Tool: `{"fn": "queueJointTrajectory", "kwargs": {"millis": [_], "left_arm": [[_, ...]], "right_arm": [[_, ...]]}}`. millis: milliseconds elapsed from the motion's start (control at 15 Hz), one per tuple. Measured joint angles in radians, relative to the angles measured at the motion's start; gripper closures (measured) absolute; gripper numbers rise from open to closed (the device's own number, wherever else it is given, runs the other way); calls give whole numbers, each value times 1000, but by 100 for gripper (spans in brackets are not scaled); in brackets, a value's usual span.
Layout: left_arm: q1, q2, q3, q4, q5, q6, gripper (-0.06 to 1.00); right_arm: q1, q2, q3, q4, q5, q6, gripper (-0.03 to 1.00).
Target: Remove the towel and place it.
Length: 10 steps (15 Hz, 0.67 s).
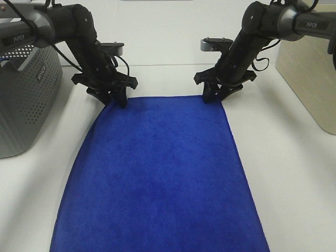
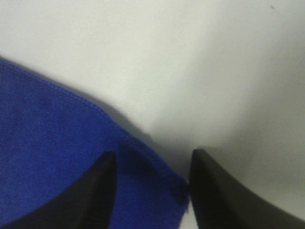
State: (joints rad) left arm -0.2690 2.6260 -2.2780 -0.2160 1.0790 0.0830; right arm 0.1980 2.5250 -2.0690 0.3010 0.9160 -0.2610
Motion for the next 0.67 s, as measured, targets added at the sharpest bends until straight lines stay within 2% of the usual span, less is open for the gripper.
{"fn": "queueJointTrajectory", "kwargs": {"millis": [67,133,200,267,400,667], "left_arm": [[0,1,0,4,-10,23,72],[0,1,0,5,-12,40,80],[0,3,0,5,-17,70,91],[0,3,0,3,-18,86,93],[0,3,0,6,-21,93,93],[-6,4,-26,99,-130,97,94]], "right_arm": [[-1,1,0,-24,-7,1,67],[-2,1,0,-40,-10,1,75],[-2,1,0,-44,-10,1,88],[-2,1,0,-48,-11,2,95],[-2,1,0,-52,-17,2,95],[-2,1,-53,-63,-140,-7,95]]}}
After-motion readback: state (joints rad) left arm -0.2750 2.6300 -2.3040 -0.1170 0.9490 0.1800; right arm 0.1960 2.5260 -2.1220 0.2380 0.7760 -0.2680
